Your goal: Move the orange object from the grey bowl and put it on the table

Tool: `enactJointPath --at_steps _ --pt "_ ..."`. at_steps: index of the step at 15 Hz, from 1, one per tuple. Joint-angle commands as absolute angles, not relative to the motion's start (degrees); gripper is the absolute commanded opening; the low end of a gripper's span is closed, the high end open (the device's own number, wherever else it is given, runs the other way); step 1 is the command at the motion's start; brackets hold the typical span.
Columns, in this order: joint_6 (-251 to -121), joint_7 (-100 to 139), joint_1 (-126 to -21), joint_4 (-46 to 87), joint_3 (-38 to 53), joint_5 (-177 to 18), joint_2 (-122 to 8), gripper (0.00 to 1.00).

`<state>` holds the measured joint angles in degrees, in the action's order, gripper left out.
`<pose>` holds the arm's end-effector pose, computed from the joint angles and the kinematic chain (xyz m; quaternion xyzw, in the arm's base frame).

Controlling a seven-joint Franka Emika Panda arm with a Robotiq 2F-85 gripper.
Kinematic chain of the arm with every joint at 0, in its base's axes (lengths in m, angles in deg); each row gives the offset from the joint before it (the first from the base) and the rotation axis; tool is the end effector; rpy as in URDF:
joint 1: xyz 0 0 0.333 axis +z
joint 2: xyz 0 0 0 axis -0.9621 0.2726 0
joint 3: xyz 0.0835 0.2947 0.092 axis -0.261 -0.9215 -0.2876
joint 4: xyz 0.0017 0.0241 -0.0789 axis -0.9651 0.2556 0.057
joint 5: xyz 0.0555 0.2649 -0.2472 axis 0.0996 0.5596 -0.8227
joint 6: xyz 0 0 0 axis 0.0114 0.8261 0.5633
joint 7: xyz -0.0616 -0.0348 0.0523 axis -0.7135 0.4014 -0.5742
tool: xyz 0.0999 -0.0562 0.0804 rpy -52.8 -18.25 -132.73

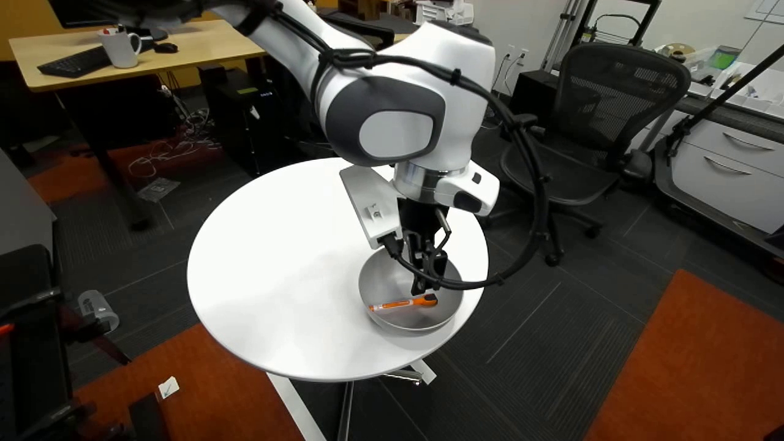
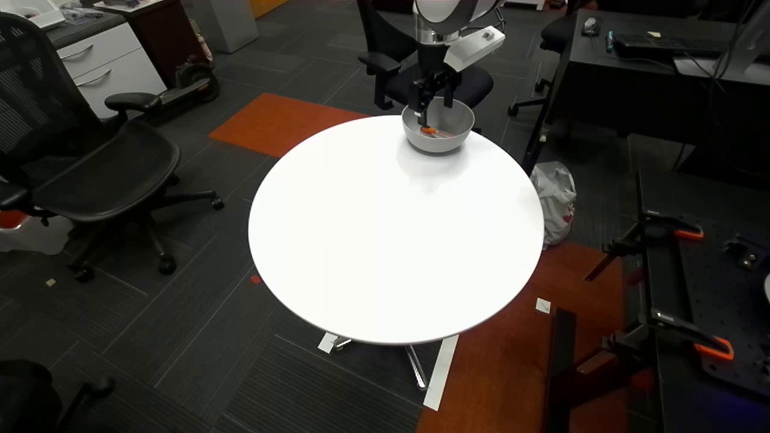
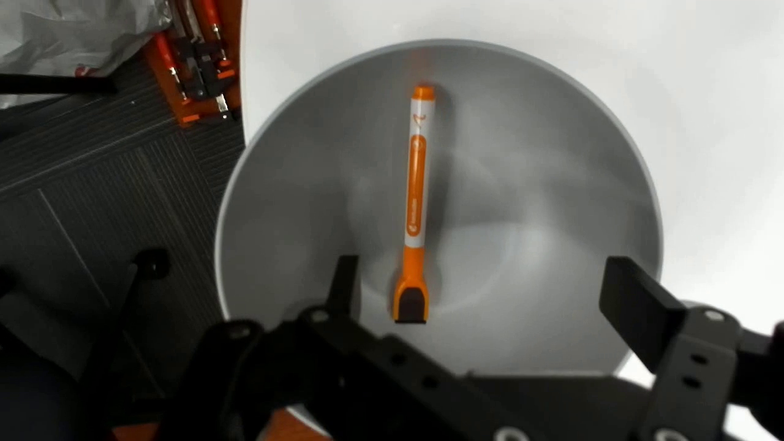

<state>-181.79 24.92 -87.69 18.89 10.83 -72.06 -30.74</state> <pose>0.6337 -0.2276 0.1843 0.9825 -0.1842 -0.0262 0.0101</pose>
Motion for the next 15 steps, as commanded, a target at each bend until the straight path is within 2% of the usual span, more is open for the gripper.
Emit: enactJointPath --at_steps 1,15 --pt "-182.1 23.7 -88.6 16.7 10.3 -70.6 -28.4 1.0" --pt "-180.3 17.2 -88.9 9.5 11.5 -70.2 -21.4 1.0"
